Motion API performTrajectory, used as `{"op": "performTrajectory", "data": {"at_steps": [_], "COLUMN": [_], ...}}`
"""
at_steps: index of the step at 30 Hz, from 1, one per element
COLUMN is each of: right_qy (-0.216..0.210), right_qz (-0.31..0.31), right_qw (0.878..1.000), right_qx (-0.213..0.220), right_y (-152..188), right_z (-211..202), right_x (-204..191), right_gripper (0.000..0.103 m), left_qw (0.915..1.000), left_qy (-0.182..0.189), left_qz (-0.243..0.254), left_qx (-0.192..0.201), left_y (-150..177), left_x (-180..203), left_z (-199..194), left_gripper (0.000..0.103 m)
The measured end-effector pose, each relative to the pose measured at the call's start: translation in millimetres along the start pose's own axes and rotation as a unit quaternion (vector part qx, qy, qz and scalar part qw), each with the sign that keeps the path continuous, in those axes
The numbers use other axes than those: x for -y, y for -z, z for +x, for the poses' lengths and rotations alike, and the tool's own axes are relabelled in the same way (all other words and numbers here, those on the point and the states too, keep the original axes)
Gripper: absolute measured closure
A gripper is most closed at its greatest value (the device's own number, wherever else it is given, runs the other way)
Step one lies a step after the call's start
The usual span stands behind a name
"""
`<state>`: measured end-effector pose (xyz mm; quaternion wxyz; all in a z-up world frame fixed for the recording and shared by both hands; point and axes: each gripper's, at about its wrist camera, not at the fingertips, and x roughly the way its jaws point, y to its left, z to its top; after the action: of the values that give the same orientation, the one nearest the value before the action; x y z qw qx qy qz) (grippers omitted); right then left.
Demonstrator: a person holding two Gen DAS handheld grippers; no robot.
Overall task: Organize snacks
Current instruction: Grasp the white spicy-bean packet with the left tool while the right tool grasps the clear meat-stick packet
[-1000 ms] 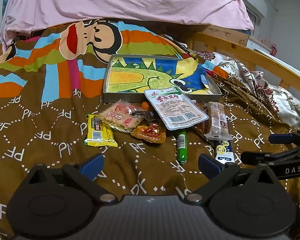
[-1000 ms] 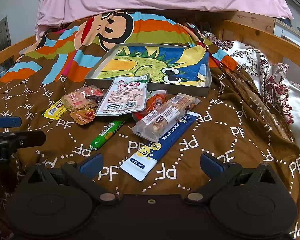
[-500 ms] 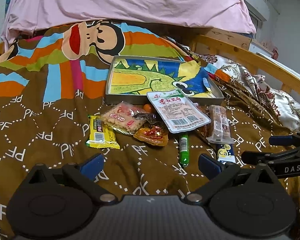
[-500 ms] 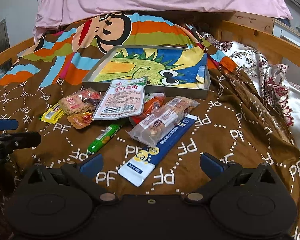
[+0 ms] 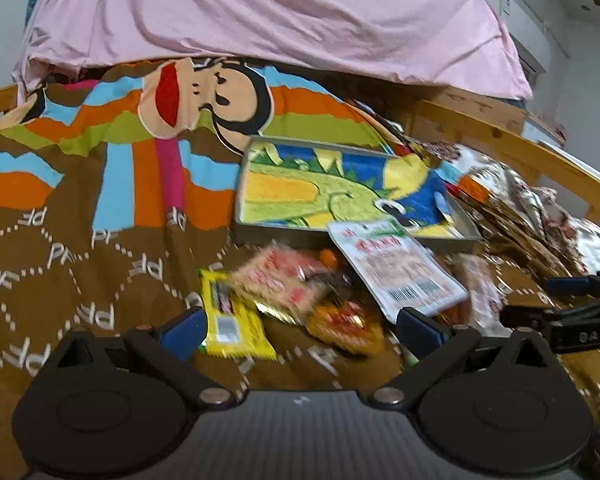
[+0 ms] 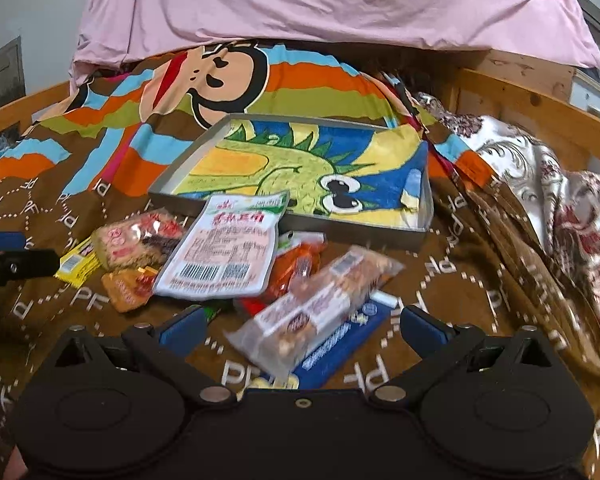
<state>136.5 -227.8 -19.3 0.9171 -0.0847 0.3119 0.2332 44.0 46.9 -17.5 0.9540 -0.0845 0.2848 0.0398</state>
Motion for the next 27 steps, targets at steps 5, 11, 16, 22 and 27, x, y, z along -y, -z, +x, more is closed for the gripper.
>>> {"op": "performTrajectory", "data": {"at_steps": [5, 11, 16, 22, 27], "right_qy": [-0.01, 0.008, 0.006, 0.002, -0.003], "right_qz": [0.004, -0.004, 0.006, 0.004, 0.01], "right_qw": [1.0, 1.0, 0.999, 0.999, 0.999], "right_qx": [-0.011, -0.025, -0.043, -0.037, -0.037], "right_y": [-8, -15, -8, -3, -1], "right_z": [19, 41, 50, 55, 59], "right_x": [6, -6, -9, -10, -7], "right_gripper": [0.001, 0.001, 0.001, 0.007, 0.011], "left_qw": [0.9999, 0.997, 0.9939, 0.9893, 0.9871], "left_qy": [0.013, 0.066, 0.09, 0.088, 0.057], "left_qz": [-0.008, -0.038, -0.037, -0.06, -0.06], "left_qx": [0.002, -0.015, -0.053, -0.099, -0.137], "left_y": [-11, -35, -47, -53, -58], "left_x": [-1, 20, 47, 62, 72], "left_z": [15, 49, 90, 134, 164], "left_gripper": [0.0, 0.0, 0.0, 0.0, 0.001]}}
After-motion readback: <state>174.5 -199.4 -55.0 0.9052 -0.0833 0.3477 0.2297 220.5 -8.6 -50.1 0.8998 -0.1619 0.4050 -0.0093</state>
